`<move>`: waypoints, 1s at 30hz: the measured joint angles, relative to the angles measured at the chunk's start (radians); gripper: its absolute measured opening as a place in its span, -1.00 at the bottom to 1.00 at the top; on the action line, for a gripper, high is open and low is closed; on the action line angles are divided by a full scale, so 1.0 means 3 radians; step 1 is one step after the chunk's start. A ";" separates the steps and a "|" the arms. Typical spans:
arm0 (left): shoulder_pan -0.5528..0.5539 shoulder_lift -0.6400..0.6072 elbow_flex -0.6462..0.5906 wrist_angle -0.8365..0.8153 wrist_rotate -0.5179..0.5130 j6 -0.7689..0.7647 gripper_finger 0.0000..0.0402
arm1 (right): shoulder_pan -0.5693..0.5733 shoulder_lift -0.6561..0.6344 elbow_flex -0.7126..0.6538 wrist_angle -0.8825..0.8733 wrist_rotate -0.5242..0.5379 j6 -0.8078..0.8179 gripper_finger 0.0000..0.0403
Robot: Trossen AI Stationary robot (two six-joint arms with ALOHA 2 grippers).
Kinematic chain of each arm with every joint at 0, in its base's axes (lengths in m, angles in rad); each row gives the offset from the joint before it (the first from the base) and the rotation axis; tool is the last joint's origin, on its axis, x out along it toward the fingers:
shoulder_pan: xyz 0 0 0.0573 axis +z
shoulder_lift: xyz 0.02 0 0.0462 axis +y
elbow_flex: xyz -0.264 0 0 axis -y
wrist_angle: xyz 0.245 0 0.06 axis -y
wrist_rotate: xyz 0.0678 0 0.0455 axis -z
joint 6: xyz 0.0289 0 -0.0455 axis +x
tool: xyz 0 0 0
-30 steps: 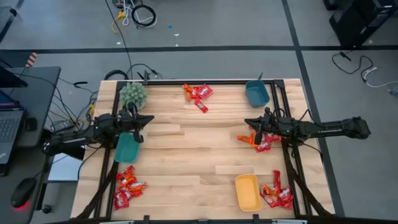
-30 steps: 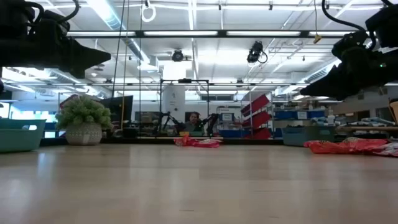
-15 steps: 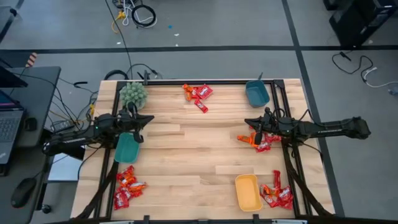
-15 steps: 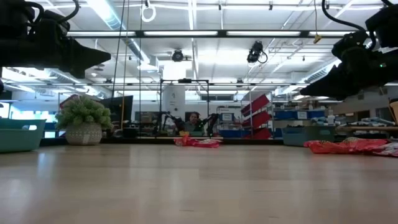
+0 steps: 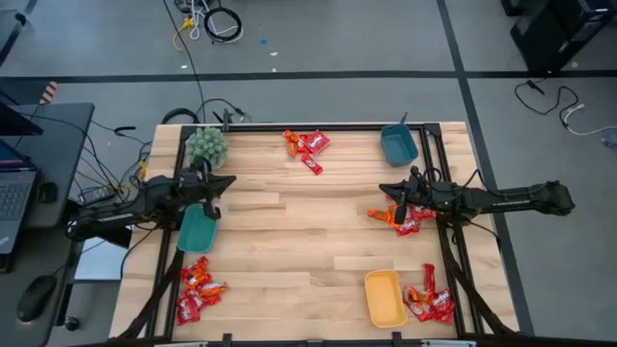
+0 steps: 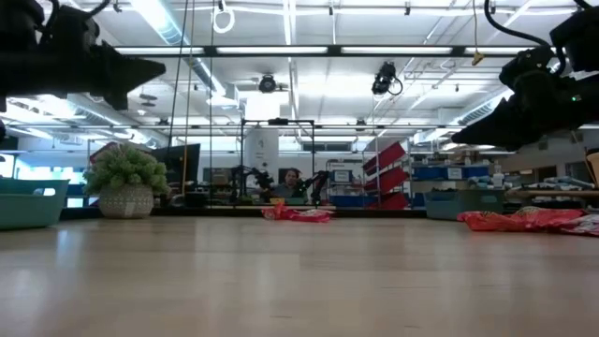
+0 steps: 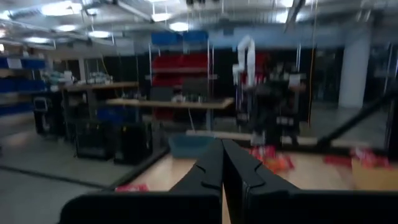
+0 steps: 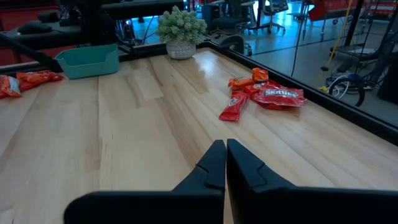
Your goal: Sort candy
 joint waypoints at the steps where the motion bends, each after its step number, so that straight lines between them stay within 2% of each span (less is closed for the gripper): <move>1: 0.0000 -0.0001 0.0000 0.0073 0.0000 -0.0007 -0.99 | 0.0000 -0.0001 0.0001 -0.0001 0.0000 0.0001 -0.99; 8: -0.0003 -0.0001 0.0000 0.0254 0.0000 -0.0035 -0.99 | 0.0000 -0.0001 0.0000 -0.0001 0.0000 -0.0001 -0.99; 12: -0.0003 0.0000 0.0000 0.0304 0.0004 -0.0346 -0.99 | 0.0000 -0.0001 0.0001 -0.0001 0.0000 -0.0001 -0.99; 14: -0.0001 0.0019 0.0020 0.0248 0.0135 -0.0457 -0.99 | 0.0000 -0.0001 0.0001 0.0001 0.0000 -0.0001 -0.99; 19: -0.0014 0.0300 0.0263 0.0129 0.0728 -0.0905 -0.99 | 0.0000 -0.0001 0.0000 -0.0001 0.0000 0.0000 -0.99; 21: -0.0036 0.0498 0.0420 -0.0074 0.0828 -0.0934 -0.99 | 0.0000 -0.0001 0.0000 -0.0001 0.0001 -0.0001 -0.99; 30: -0.0075 0.1642 0.1434 -0.1533 0.0833 -0.0825 -0.99 | 0.0000 -0.0001 0.0000 -0.0001 0.0000 -0.0001 -0.99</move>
